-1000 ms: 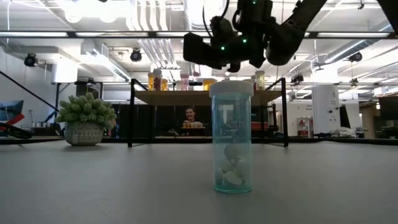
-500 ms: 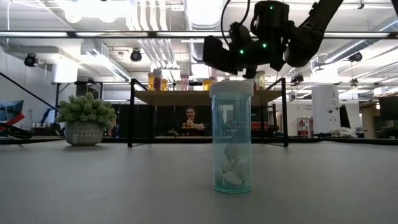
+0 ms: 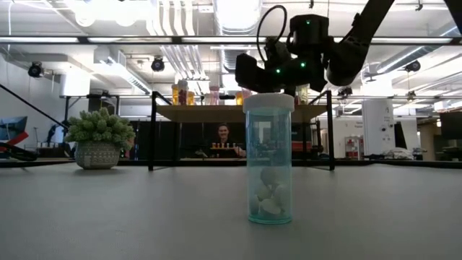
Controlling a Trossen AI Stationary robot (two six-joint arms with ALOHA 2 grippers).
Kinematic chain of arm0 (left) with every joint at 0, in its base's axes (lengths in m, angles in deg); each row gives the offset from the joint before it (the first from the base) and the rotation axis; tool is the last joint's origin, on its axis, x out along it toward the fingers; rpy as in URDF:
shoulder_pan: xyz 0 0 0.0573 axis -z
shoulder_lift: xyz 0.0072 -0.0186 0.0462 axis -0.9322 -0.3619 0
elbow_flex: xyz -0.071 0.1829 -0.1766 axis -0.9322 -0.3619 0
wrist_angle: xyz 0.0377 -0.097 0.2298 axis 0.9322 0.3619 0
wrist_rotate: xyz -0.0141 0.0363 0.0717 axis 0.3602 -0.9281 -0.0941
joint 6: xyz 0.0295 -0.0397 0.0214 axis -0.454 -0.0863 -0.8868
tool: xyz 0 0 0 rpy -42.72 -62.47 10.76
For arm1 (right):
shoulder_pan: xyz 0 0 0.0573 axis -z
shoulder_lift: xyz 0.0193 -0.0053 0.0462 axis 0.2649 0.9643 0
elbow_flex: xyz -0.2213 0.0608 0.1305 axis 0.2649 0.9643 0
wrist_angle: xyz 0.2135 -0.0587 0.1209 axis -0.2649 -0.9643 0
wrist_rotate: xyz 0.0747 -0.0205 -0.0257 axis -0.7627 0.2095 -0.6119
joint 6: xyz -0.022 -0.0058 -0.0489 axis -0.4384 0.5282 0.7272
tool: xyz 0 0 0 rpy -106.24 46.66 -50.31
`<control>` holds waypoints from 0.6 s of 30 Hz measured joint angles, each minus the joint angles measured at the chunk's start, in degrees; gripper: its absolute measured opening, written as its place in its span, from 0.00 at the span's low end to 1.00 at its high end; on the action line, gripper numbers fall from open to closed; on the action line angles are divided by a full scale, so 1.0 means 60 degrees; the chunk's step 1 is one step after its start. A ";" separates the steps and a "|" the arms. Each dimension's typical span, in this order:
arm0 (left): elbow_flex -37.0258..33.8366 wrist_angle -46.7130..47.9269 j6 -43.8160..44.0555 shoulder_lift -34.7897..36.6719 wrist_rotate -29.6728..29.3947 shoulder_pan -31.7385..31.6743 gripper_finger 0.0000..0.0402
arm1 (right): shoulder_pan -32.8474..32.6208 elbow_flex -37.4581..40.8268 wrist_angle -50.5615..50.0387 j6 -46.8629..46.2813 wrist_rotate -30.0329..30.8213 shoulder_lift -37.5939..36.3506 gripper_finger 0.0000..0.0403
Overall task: Pick and place medicine bottles onto shelf by color
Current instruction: Put the small pink pill bottle on the shelf
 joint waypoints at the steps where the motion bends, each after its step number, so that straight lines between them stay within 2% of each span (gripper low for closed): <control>1: 0.0000 0.0002 0.0000 0.0001 0.0000 0.0000 0.40 | 0.0032 -0.0001 0.0002 0.0012 -0.0023 0.0000 0.29; 18: 0.0000 0.0007 -0.0047 0.0053 -0.0251 0.0000 0.40 | 0.0283 -0.0007 -0.0409 0.0085 -0.0046 0.0015 0.32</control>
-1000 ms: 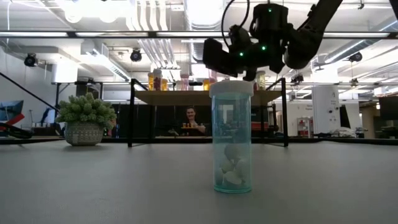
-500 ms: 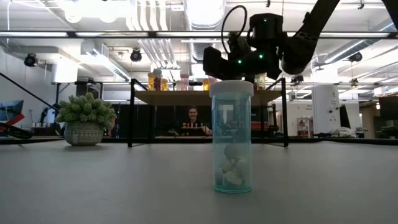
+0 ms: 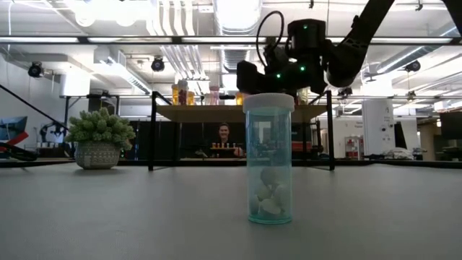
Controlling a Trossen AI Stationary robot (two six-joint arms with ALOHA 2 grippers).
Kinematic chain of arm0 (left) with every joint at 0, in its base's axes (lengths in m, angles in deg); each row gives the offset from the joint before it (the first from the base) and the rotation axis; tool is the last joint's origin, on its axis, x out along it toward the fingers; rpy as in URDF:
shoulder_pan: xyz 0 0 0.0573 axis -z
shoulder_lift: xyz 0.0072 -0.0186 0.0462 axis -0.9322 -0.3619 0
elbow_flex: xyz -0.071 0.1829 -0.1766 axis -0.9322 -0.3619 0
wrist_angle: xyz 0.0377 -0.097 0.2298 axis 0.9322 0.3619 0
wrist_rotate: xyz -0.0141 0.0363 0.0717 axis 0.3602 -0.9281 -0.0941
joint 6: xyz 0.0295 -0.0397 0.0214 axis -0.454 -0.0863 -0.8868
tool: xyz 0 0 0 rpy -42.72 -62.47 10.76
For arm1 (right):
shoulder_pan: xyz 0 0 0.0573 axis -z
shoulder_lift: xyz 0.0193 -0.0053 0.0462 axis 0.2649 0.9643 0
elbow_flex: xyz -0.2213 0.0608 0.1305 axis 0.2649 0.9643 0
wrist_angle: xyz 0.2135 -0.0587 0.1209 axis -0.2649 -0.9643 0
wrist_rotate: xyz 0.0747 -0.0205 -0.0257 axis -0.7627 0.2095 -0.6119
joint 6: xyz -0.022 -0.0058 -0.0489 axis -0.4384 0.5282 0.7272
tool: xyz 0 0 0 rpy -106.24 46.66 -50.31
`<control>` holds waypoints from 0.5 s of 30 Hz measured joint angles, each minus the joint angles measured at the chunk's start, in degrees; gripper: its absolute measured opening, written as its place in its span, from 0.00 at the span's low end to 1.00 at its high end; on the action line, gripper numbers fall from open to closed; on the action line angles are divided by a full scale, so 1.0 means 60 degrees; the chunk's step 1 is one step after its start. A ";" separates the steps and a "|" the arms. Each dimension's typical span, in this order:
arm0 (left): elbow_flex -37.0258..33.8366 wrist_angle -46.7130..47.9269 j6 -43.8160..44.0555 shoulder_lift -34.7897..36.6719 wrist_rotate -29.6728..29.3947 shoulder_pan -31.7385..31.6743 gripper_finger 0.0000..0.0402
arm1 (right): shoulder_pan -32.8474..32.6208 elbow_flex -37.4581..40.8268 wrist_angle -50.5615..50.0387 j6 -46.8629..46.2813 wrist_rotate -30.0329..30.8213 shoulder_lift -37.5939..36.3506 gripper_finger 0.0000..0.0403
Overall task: Pick and place medicine bottles onto shelf by color
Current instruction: Put the small pink pill bottle on the shelf
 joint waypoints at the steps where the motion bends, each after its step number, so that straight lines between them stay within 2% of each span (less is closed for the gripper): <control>1: 0.0000 0.0000 0.0000 0.0010 0.0000 0.0000 0.40 | 0.0010 0.0000 -0.0085 -0.0020 -0.0001 0.0000 0.32; 15: 0.0000 0.0004 0.0000 0.0017 0.0000 0.0000 0.40 | 0.0036 -0.0007 -0.0172 -0.0331 0.0008 0.0000 0.32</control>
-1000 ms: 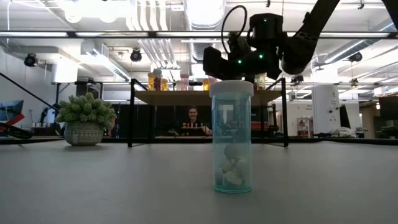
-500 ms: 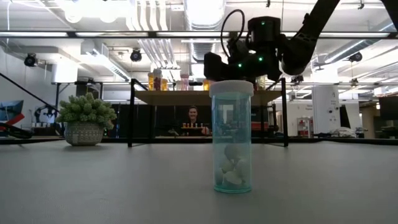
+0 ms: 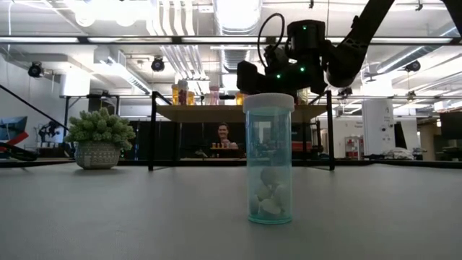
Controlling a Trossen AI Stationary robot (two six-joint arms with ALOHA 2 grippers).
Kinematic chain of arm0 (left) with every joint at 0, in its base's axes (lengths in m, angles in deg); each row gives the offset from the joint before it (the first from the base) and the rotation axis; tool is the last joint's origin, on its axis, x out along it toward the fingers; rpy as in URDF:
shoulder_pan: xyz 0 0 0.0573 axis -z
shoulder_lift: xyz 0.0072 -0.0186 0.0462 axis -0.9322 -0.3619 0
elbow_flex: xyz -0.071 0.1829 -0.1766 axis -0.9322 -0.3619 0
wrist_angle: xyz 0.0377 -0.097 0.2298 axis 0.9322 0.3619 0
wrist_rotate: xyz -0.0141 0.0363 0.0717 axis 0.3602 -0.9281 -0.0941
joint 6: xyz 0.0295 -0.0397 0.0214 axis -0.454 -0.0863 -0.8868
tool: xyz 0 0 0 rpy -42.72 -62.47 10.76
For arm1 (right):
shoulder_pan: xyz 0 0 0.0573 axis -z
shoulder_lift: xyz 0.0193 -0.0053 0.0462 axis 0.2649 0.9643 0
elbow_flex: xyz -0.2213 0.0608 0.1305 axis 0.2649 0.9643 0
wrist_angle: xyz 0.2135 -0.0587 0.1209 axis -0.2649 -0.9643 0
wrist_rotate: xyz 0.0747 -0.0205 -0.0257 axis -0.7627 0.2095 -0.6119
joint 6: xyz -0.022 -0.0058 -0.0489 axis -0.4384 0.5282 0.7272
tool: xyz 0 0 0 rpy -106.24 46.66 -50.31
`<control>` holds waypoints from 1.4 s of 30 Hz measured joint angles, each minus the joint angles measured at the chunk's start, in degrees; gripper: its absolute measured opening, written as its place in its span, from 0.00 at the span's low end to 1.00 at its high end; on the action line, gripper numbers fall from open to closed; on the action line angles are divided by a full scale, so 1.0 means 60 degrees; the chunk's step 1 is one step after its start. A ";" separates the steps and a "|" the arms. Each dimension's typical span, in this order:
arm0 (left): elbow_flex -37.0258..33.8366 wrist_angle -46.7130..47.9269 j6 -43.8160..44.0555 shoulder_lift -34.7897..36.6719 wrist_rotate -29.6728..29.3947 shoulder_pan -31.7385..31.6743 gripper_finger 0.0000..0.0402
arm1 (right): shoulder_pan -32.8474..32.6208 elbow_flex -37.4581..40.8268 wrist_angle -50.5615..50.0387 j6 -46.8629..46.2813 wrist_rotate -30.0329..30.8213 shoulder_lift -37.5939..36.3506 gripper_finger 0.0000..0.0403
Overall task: Pick and place medicine bottles onto shelf by color
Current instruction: Put the small pink pill bottle on the shelf
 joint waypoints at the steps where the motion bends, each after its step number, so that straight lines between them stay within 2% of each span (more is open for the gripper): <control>1: 0.0000 -0.0001 0.0000 0.0000 0.0000 0.0000 0.40 | 0.0000 0.0000 -0.0001 0.0000 0.0025 0.0000 0.32; 42: 0.0000 0.0002 0.0004 -0.0004 0.0007 0.0000 0.40 | 0.0000 0.0007 -0.0764 0.0029 0.0071 0.0000 0.32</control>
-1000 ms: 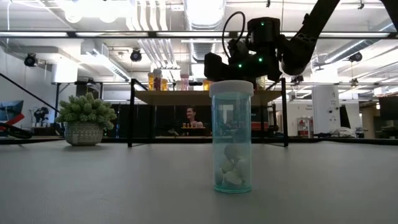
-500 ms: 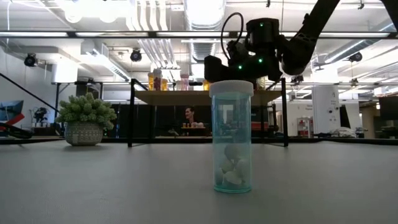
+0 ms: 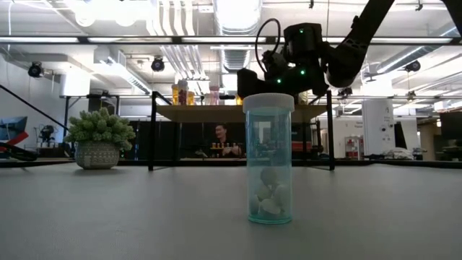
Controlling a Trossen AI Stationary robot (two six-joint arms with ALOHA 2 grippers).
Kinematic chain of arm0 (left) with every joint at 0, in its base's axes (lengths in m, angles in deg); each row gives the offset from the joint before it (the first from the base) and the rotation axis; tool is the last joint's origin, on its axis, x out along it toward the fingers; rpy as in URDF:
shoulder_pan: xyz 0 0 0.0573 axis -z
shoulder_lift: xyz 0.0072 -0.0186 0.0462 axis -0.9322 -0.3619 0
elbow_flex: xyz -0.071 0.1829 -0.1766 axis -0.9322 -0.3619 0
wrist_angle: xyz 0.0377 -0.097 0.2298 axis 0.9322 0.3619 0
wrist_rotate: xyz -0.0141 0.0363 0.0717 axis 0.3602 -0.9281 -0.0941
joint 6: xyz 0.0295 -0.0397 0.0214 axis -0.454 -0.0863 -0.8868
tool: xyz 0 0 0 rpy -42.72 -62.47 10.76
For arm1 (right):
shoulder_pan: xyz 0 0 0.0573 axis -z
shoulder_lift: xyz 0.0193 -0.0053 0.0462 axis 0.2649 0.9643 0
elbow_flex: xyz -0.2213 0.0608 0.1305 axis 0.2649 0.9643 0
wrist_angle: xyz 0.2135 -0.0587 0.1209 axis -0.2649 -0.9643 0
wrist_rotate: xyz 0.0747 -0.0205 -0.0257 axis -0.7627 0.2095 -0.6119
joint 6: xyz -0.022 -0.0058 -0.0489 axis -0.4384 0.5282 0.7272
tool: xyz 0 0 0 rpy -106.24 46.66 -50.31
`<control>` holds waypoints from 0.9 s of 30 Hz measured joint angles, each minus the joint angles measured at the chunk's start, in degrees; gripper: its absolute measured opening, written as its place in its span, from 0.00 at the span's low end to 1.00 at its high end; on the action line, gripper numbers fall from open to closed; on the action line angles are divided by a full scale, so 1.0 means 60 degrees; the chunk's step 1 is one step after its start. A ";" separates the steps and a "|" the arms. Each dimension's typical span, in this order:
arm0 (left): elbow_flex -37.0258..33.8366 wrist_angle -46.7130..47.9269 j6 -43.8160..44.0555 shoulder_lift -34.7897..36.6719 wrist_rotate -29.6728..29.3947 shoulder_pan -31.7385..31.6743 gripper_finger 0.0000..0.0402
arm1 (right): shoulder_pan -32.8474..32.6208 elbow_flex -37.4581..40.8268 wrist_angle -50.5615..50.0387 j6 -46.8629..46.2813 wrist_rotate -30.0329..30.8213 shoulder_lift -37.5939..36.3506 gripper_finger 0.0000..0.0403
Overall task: Pick and place medicine bottles onto shelf by color
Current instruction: Put the small pink pill bottle on the shelf
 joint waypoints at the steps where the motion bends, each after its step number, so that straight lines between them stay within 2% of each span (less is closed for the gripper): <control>1: 0.0000 -0.0002 0.0000 0.0000 -0.0003 0.0000 0.40 | 0.0000 0.0000 -0.0002 0.0041 0.0005 0.0000 0.32; 16: 0.0000 -0.0002 0.0001 0.0000 0.0000 -0.0001 0.40 | -0.0025 0.0000 0.0120 0.0219 0.0006 -0.0120 0.32; 27: -0.0104 -0.0001 0.0025 -0.0001 0.0006 -0.0004 0.40 | -0.0025 -0.0002 -0.0415 -0.0896 0.0016 -0.0127 0.34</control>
